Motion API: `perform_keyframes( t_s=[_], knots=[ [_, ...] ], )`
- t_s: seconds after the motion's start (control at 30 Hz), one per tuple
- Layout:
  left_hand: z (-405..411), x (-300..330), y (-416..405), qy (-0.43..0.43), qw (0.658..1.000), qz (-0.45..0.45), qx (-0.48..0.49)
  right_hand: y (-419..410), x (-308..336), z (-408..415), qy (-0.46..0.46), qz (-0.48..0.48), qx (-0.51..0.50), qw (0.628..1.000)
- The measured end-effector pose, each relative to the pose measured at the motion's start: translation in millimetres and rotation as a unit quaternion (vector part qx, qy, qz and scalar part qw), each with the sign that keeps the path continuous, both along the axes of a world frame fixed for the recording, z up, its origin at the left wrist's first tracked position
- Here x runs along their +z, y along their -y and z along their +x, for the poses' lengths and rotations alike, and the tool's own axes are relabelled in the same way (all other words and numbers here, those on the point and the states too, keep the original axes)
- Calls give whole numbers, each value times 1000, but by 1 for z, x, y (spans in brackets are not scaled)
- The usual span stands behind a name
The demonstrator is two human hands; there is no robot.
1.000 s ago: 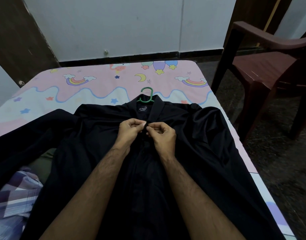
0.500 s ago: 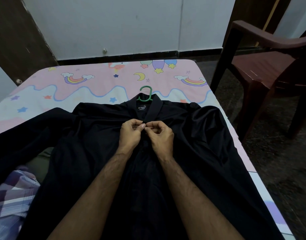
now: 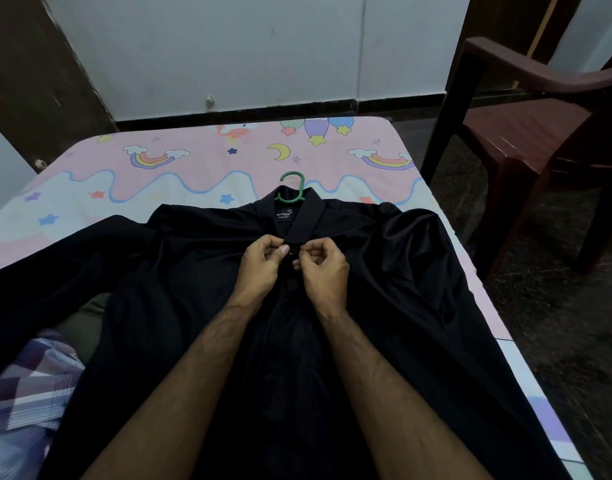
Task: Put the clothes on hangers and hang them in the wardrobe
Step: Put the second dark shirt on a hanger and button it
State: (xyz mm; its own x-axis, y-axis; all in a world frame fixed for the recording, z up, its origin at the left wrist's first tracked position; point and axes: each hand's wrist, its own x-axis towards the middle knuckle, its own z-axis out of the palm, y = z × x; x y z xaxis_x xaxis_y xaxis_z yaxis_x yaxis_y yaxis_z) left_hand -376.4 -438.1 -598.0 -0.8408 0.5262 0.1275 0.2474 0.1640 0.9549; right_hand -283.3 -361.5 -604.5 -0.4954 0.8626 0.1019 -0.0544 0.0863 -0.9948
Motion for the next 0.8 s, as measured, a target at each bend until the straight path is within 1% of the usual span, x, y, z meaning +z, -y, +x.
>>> perform_keyframes(
  t_s=[0.07,0.13,0.17,0.2,0.23,0.27,0.3,0.33,0.37,0.43,0.47,0.5,0.53,0.57,0.63,0.67,0.7,0.73,0.8],
  knots=[
    [3,-4,2,-27,1000,0,2,1,4,-1,-36,-26,-12,999],
    [7,-10,6,-74,997,-5,11,-6,13,-4,-76,-60,-33,995],
    [9,-11,7,-102,995,-7,13,-12,19,-5,-82,-47,-52,994],
    [11,-12,7,-130,991,-6,15,-21,27,-8,-74,-5,-72,995],
    [12,-13,7,-159,987,-2,18,-31,36,-11,-55,60,-88,993],
    [12,-14,7,-182,983,1,20,-43,46,-16,-21,132,-94,986],
    [10,-15,8,-189,982,2,18,-57,52,-23,36,204,-88,974],
    [9,-15,8,-180,984,1,11,-72,59,-30,117,265,-63,955],
    [7,-15,8,-159,987,1,-3,-87,65,-35,220,303,-15,927],
    [3,-12,10,-116,992,-8,-39,-112,70,-41,414,321,103,846],
    [2,-7,12,-103,993,-22,-57,-117,72,-41,473,329,142,805],
    [3,-2,16,-89,993,-37,-75,-119,72,-38,498,338,159,783],
    [4,5,19,-71,992,-52,-92,-117,74,-34,494,342,165,782],
    [5,13,22,-47,991,-71,-107,-115,77,-28,472,333,175,798],
    [10,29,30,-4,985,-109,-132,-107,86,-12,400,300,186,846],
    [13,38,34,-6,982,-126,-138,-104,95,-3,359,290,183,868],
    [16,49,40,-28,981,-139,-136,-101,106,6,323,286,182,884],
    [20,62,47,-71,979,-146,-123,-97,122,15,294,290,185,892],
    [26,95,59,-207,968,-128,-59,-90,157,33,258,313,203,891]
  ],
)
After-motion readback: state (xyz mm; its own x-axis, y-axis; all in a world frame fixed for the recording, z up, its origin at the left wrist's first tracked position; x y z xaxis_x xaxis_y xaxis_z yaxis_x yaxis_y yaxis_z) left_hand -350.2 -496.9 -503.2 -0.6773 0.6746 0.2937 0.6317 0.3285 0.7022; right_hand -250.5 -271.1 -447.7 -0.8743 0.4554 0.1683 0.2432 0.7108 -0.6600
